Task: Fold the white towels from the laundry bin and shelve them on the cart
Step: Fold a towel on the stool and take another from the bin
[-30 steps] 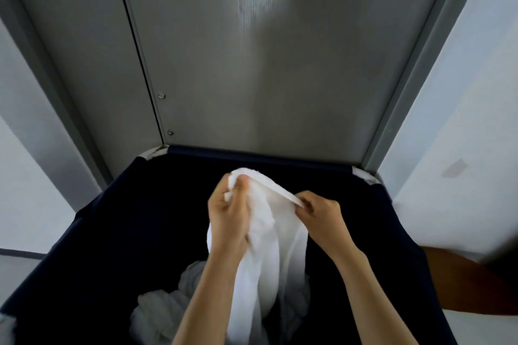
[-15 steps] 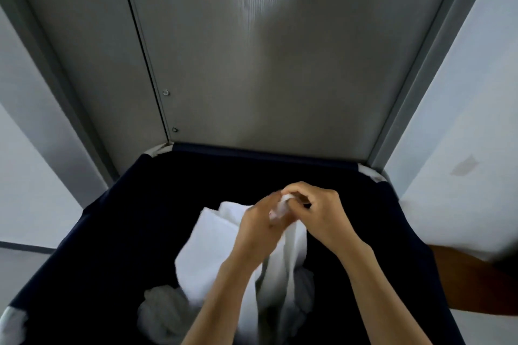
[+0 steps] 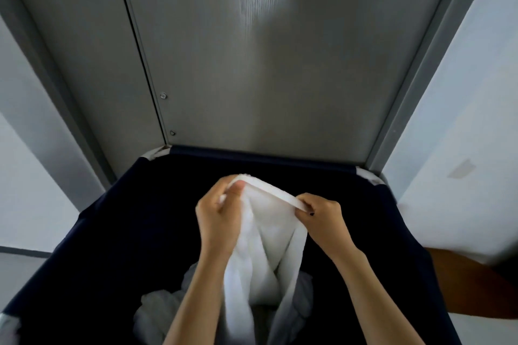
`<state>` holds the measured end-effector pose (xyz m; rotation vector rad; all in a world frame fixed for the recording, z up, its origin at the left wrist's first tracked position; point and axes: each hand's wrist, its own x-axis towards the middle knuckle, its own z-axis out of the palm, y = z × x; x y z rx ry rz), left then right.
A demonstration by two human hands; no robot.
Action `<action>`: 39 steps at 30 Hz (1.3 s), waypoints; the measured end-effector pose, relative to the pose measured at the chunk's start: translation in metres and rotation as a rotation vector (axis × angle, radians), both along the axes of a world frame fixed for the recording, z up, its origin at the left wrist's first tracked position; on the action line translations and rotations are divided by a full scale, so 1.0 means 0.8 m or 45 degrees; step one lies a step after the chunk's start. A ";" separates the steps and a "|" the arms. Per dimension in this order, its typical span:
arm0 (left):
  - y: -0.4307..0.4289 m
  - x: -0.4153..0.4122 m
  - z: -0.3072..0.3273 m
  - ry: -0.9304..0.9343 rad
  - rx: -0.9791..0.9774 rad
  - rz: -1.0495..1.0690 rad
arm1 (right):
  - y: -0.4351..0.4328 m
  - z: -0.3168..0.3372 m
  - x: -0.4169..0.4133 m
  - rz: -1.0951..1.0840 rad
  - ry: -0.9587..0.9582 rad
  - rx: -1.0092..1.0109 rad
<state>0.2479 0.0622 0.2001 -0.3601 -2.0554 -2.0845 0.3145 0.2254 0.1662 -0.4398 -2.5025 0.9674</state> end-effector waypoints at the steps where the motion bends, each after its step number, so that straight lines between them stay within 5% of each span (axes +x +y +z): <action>1: -0.007 -0.004 0.004 -0.007 0.058 0.071 | 0.006 -0.005 0.001 -0.043 -0.006 0.025; 4: -0.030 -0.025 0.006 -0.053 0.157 0.283 | 0.022 -0.013 0.011 -0.178 -0.026 0.016; 9: -0.042 -0.038 -0.012 -0.154 -0.215 0.260 | 0.025 0.008 0.011 -0.171 0.081 0.028; 17: 0.014 0.002 -0.022 0.052 -0.630 -0.339 | -0.019 0.043 -0.003 0.107 0.124 -0.004; 25: 0.027 0.012 -0.031 0.347 -0.444 -0.208 | -0.023 0.037 0.002 0.178 0.297 0.053; 31: 0.008 -0.004 -0.006 0.128 -0.160 0.141 | 0.008 -0.011 0.007 -0.016 -0.159 0.041; 35: -0.009 -0.022 -0.016 -0.067 -0.384 0.150 | 0.015 -0.011 0.015 -0.182 -0.154 -0.068; 39: -0.001 -0.012 -0.032 -0.025 -0.661 -0.063 | 0.000 0.023 0.007 0.024 0.077 0.000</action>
